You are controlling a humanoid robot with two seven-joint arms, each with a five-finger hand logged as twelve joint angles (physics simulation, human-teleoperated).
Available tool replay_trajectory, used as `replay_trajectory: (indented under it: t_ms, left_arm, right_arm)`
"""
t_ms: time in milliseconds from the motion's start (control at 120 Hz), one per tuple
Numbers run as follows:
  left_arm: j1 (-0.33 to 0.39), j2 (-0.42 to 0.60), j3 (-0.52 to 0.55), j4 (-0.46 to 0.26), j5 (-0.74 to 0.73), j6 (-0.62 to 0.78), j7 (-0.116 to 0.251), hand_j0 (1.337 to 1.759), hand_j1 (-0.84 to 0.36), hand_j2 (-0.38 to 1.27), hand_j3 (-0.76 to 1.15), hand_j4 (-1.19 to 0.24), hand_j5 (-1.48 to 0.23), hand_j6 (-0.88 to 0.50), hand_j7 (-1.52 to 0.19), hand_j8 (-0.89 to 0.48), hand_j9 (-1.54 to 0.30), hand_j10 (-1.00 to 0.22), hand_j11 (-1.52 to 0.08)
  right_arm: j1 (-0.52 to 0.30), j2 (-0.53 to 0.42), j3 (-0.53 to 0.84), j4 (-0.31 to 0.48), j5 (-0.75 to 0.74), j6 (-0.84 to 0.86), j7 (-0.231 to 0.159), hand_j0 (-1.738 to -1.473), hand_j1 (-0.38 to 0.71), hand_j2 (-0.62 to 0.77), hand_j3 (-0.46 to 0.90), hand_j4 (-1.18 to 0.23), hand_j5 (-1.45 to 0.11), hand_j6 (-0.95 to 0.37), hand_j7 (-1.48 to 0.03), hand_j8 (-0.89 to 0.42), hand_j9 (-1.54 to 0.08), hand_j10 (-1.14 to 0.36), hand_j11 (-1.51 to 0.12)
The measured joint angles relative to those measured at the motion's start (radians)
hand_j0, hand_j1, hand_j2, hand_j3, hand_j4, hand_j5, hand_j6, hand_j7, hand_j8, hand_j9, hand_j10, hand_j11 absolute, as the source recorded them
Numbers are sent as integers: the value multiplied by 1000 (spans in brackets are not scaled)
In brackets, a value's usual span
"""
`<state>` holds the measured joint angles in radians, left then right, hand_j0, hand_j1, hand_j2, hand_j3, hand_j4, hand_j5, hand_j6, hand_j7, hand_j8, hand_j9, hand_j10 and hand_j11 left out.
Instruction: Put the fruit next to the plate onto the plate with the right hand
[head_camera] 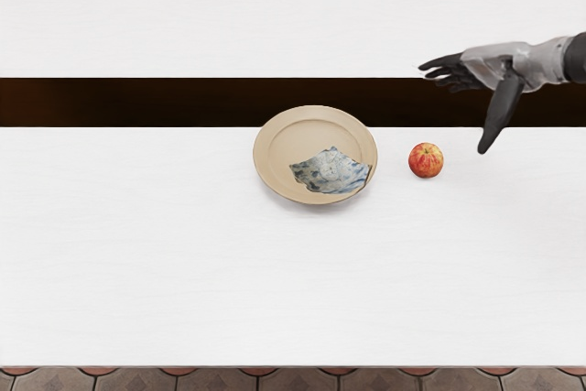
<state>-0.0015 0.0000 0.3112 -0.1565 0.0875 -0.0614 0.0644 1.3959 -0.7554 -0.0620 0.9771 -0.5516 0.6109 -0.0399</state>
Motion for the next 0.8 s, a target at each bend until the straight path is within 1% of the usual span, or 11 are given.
replay_trajectory:
  t_ms: [142,183,217,250,308,333,383,433,500,583,800]
  left_arm:
    - [0,0,0,0,0,0,0,1658,55,49,0,-245,-318,-245,-318,-245,-318,-245,-318]
    - [0,0,0,0,0,0,0,1658,55,49,0,-245,-318,-245,-318,-245,-318,-245,-318]
    - [0,0,0,0,0,0,0,1658,55,49,0,-245,-318,-245,-318,-245,-318,-245,-318]
    - [0,0,0,0,0,0,0,1658,55,49,0,-245,-318,-245,-318,-245,-318,-245,-318]
    - [0,0,0,0,0,0,0,1658,55,49,0,-245,-318,-245,-318,-245,-318,-245,-318]
    - [0,0,0,0,0,0,0,1658,55,49,0,-245,-318,-245,-318,-245,-318,-245,-318]
    - [0,0,0,0,0,0,0,1658,55,49,0,-245,-318,-245,-318,-245,-318,-245,-318]
    - [0,0,0,0,0,0,0,1658,55,49,0,-245,-318,-245,-318,-245,-318,-245,-318]
    - [0,0,0,0,0,0,0,1658,55,49,0,-245,-318,-245,-318,-245,-318,-245,-318]
    - [0,0,0,0,0,0,0,1658,55,49,0,-245,-318,-245,-318,-245,-318,-245,-318]
    - [0,0,0,0,0,0,0,1658,55,49,0,-245,-318,-245,-318,-245,-318,-245,-318]
  right_arm:
    - [10,3,2,4,2,0,-2,-1658,-311,-5,0,-36,-43,-37,-43,-36,-43,-35,-43]
    - [22,0,7,7,2,0,-29,-1658,-311,-6,0,-36,-43,-37,-43,-36,-43,-35,-43]
    - [28,1,25,11,2,0,-87,-1658,-311,-6,0,-36,-43,-37,-43,-36,-43,-35,-43]
    - [31,5,47,30,3,0,-162,-1658,-311,-5,0,-36,-43,-37,-43,-36,-43,-35,-43]
    - [34,8,87,106,4,0,-316,-1658,-311,-6,0,-36,-43,-37,-43,-36,-43,-35,-43]
    - [35,9,101,157,3,0,-371,-1658,-311,-6,0,-36,-43,-37,-43,-36,-43,-35,-43]
    - [38,9,119,260,-9,0,-447,-1658,-310,-6,0,-36,-43,-37,-43,-36,-43,-35,-43]
    - [37,4,130,343,-43,0,-494,-1658,-310,-6,0,-36,-44,-37,-43,-37,-44,-36,-44]
    - [32,4,138,422,-103,-15,-531,-1658,-309,-6,0,-37,-44,-38,-44,-37,-44,-36,-44]
    - [13,21,143,478,-198,-123,-553,-1658,-309,-6,0,-37,-45,-38,-44,-37,-44,-36,-44]
    - [-102,43,143,509,-371,-440,-569,-1658,-306,-7,0,-40,-48,-41,-47,-40,-48,-39,-48]
